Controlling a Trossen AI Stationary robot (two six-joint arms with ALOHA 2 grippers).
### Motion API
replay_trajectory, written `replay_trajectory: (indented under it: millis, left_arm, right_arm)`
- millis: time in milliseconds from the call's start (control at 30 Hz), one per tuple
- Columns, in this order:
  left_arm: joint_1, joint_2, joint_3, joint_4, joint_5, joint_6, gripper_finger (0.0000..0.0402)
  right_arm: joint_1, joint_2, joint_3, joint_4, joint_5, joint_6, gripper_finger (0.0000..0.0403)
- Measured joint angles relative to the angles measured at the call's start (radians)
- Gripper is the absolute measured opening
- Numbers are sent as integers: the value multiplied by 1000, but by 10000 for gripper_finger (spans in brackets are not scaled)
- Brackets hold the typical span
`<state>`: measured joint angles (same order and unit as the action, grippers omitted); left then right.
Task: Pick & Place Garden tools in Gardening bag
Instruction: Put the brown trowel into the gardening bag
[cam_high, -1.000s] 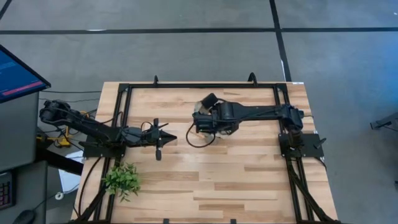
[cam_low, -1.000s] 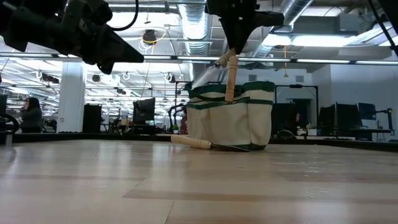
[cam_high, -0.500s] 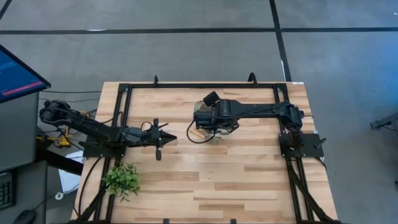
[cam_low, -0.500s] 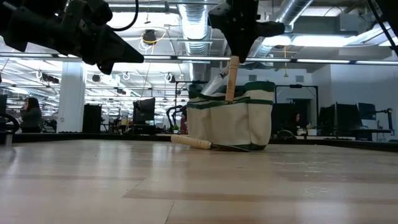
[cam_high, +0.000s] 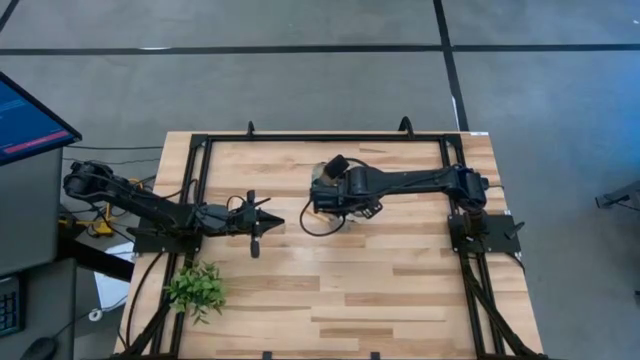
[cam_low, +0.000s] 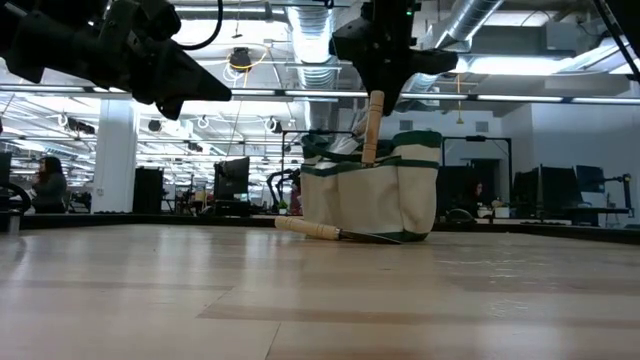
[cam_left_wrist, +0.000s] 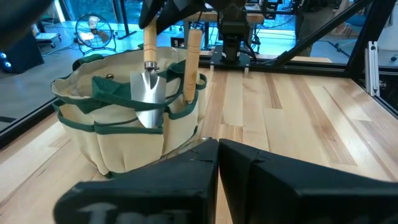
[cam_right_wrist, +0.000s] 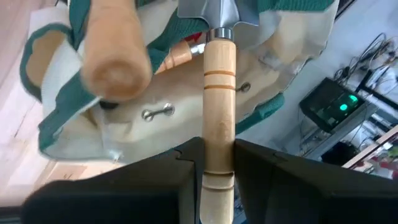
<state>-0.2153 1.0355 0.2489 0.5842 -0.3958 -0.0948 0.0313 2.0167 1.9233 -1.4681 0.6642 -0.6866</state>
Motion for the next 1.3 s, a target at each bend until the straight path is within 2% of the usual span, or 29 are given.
replay_trajectory:
  millis: [300, 733, 867, 1067, 1167, 1300]
  left_arm:
    - [0, 0, 0, 0, 0, 0, 2]
    - [0, 37, 0, 39, 0, -53, 2]
    - [10, 109, 0, 108, 0, -56, 2]
    - [59, 270, 15, 307, 0, -71, 2]
    - [88, 344, 81, 316, 10, -58, 2]
    - [123, 430, 197, 245, 58, 75, 2]
  right_arm:
    - [-15, 0, -42, 31, 70, -58, 55]
    - [-17, 1, -43, 95, 40, -60, 55]
    - [-17, 1, -43, 95, 40, -57, 55]
    - [-13, 1, -43, 95, 40, -56, 55]
    - [-12, 1, -43, 104, 39, -56, 55]
    - [-12, 2, -43, 105, 39, -41, 55]
